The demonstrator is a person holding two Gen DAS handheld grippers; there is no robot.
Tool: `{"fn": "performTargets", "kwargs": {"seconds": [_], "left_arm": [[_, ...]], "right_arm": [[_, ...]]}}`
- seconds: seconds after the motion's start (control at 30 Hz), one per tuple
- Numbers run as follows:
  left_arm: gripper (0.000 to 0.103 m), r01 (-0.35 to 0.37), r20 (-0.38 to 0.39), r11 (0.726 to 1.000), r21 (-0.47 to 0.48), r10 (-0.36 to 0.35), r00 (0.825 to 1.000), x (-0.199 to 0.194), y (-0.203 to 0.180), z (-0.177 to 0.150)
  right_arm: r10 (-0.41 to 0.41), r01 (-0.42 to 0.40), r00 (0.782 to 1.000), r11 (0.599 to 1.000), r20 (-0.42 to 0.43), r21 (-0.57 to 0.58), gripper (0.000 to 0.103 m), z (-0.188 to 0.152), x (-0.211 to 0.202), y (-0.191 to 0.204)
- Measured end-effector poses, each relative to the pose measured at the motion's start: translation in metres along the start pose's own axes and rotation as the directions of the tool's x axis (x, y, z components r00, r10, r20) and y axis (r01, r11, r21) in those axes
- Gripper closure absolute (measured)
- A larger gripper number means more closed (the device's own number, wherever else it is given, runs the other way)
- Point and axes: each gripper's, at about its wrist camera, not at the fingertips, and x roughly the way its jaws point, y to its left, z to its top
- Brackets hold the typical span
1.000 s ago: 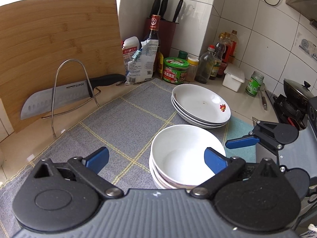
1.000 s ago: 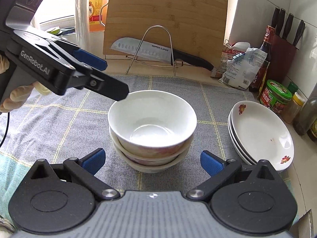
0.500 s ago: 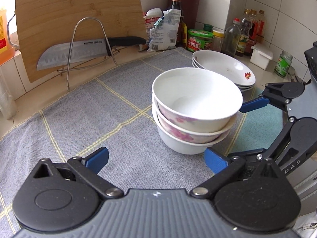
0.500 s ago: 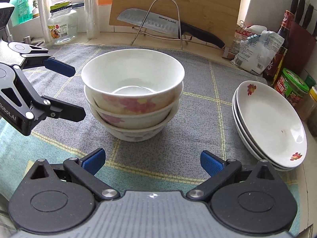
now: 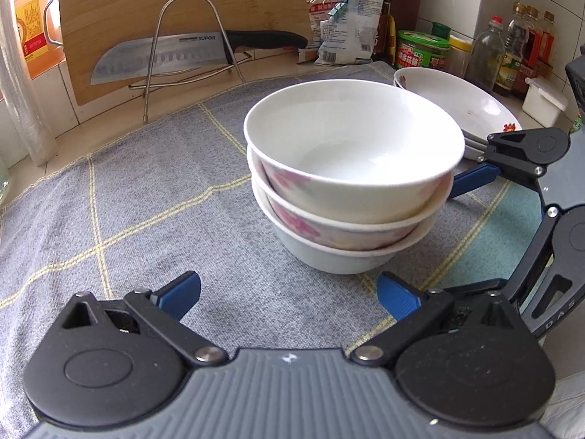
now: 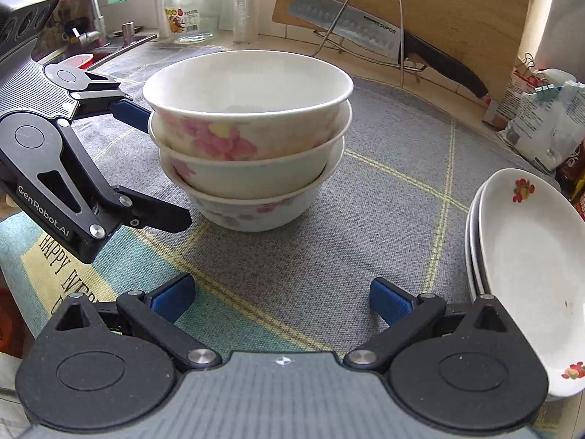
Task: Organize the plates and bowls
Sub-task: 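Move the right tool to the bowl stack while the left tool approaches its other side, then close the right tool on the bowl stack rim while the left tool grips the opposite rim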
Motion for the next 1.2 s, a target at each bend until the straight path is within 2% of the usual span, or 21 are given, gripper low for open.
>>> {"fn": "performTargets", "kwargs": {"seconds": [0.07, 0.13, 0.27, 0.57, 0.7, 0.93, 1.2], "left_arm": [[0.001, 0.002, -0.014, 1.0, 0.007, -0.002, 1.0, 0.006, -0.002, -0.001], [0.001, 0.004, 0.008, 0.999, 0.036, -0.004, 1.0, 0.008, -0.004, -0.002], [0.0, 0.032, 0.042, 0.998, 0.058, -0.034, 0.999, 0.012, 0.0, 0.0], [0.0, 0.112, 0.056, 0.98, 0.166, -0.123, 0.991, 0.015, 0.007, 0.003], [0.0, 0.161, 0.061, 0.962, 0.22, -0.179, 0.982, 0.018, 0.012, 0.005], [0.0, 0.212, 0.047, 0.935, 0.285, -0.235, 0.971, 0.022, 0.016, 0.011], [0.0, 0.223, 0.016, 0.898, 0.38, -0.248, 0.969, 0.022, 0.014, 0.016]], "right_arm": [[0.016, -0.016, 1.0, 1.0, 0.009, -0.008, 0.0, 0.001, 0.002, -0.003], [0.027, -0.027, 0.999, 0.999, 0.016, -0.025, 0.0, 0.002, 0.003, -0.004], [0.04, -0.04, 0.999, 0.998, 0.016, -0.046, 0.0, 0.005, 0.005, -0.007], [0.046, -0.044, 0.999, 0.997, 0.02, -0.056, 0.0, 0.003, 0.004, -0.007], [0.055, -0.054, 0.998, 0.996, 0.008, -0.067, 0.0, 0.006, 0.006, -0.008], [0.079, -0.082, 0.996, 0.991, -0.032, -0.104, 0.0, 0.016, 0.01, -0.012], [0.074, -0.081, 0.996, 0.977, -0.042, -0.196, 0.0, 0.032, 0.014, -0.015]]}}
